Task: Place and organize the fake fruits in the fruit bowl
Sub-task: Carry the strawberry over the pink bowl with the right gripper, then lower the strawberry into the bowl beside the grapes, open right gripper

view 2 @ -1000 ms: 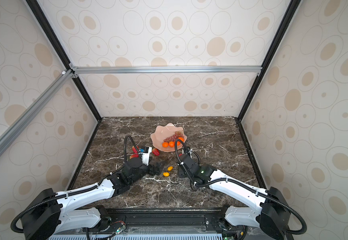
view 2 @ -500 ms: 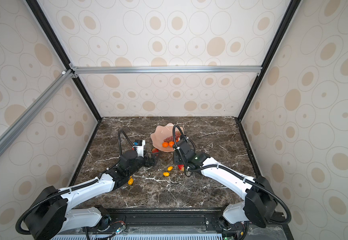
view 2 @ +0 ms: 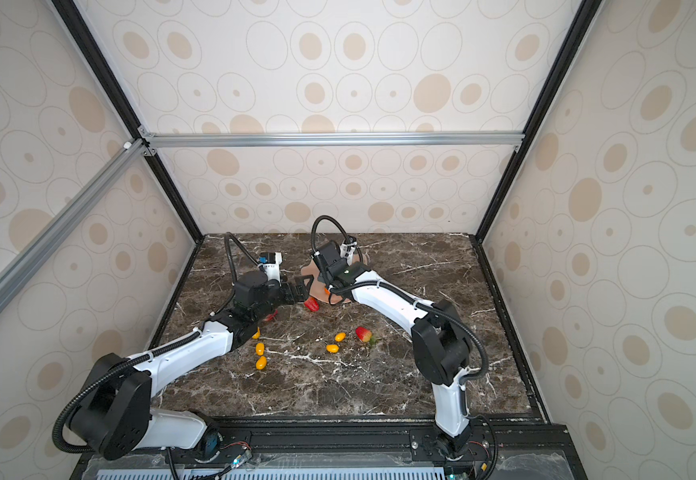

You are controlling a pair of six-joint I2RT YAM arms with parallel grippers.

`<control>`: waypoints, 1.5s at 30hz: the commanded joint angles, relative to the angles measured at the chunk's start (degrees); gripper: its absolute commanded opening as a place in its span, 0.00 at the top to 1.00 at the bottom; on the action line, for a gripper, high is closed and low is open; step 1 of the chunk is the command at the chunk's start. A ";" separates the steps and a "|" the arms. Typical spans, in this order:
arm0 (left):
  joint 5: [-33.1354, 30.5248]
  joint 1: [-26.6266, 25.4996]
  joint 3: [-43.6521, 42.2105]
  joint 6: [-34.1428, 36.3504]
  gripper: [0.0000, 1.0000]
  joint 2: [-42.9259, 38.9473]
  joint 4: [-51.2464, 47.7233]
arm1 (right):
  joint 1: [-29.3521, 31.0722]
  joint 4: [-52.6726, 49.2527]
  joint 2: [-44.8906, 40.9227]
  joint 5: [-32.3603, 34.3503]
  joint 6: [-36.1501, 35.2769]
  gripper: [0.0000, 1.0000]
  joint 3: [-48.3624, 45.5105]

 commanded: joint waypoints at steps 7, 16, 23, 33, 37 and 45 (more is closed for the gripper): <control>3.02 4.36 5.67 -1.60 0.02 1.73 -4.14 | -1.69 -13.64 15.27 8.56 14.73 1.00 20.32; 3.14 4.75 6.17 -0.04 0.02 -0.58 -9.53 | -2.20 -24.75 27.87 15.21 24.07 1.00 37.23; 2.98 4.92 5.71 1.60 0.02 -3.43 -11.35 | -2.58 -25.70 31.56 15.54 28.79 1.00 39.42; 3.11 5.13 5.44 1.50 0.01 -3.56 -11.14 | -4.30 -20.83 34.00 11.48 27.00 1.00 39.28; 2.69 5.11 5.46 1.85 0.02 -3.87 -11.48 | -4.97 -18.35 34.78 10.39 25.30 1.00 39.39; 2.40 5.27 5.73 2.10 0.02 -3.78 -11.88 | -5.47 -15.46 36.11 8.75 24.18 0.94 39.72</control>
